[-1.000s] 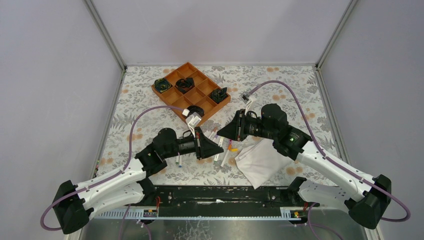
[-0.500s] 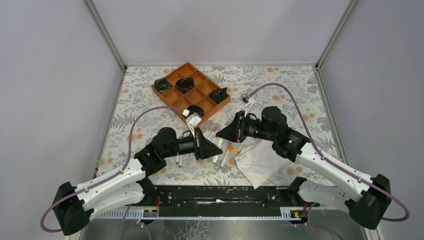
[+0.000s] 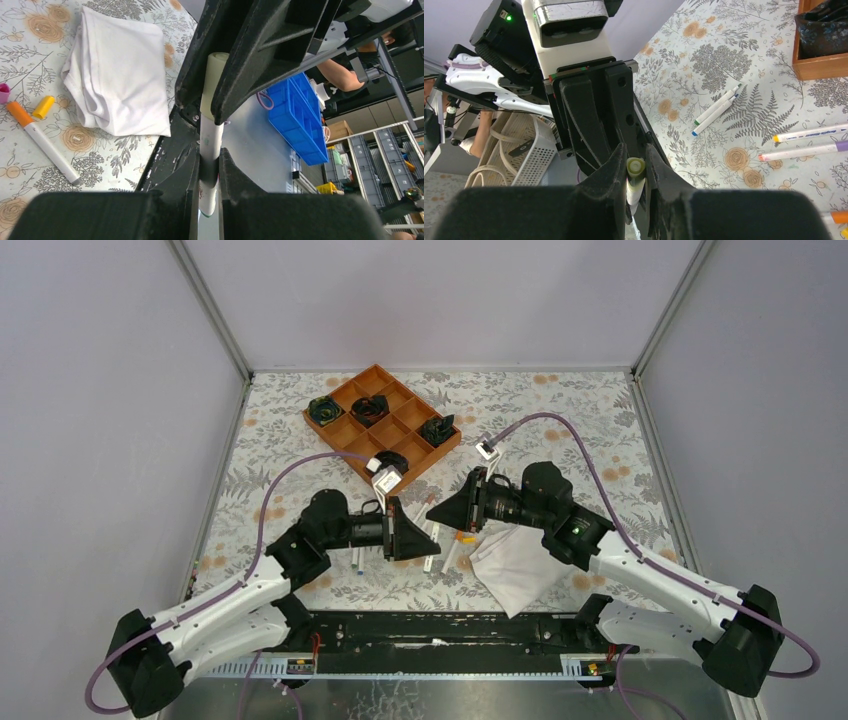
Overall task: Insert the pens into the pen caps
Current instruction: Press the pen cap onto the pen.
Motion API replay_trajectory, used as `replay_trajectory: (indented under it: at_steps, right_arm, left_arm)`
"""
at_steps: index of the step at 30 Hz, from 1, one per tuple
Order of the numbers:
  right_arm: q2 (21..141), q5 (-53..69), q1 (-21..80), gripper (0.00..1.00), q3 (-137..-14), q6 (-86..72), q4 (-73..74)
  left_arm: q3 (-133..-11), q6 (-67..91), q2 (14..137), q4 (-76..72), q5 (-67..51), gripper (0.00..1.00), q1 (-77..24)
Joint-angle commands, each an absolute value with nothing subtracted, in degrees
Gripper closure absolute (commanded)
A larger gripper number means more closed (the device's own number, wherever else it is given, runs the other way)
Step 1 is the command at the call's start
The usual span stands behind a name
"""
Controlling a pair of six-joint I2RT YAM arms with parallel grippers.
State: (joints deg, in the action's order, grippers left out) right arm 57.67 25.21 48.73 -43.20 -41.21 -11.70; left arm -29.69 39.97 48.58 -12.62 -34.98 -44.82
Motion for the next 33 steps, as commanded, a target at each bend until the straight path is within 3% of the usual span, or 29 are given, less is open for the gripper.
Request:
replay_trajectory:
  at_steps: [1, 16, 33]
  right_arm:
    - [58.6, 45.9, 55.3, 1.0, -40.5, -43.5, -2.4]
    - [59.5, 51.5, 57.9, 1.0, -39.8, -42.4, 0.5]
    - [62.0, 44.2, 59.4, 1.0, -40.9, -48.7, 6.6]
  left_arm:
    - [-35.3, 41.8, 48.2, -26.2, -25.6, 1.0, -40.0]
    - [-35.9, 42.7, 49.4, -27.1, -28.6, 1.0, -35.0]
    - [-41.5, 30.0, 52.5, -16.0, -24.0, 1.0, -34.8]
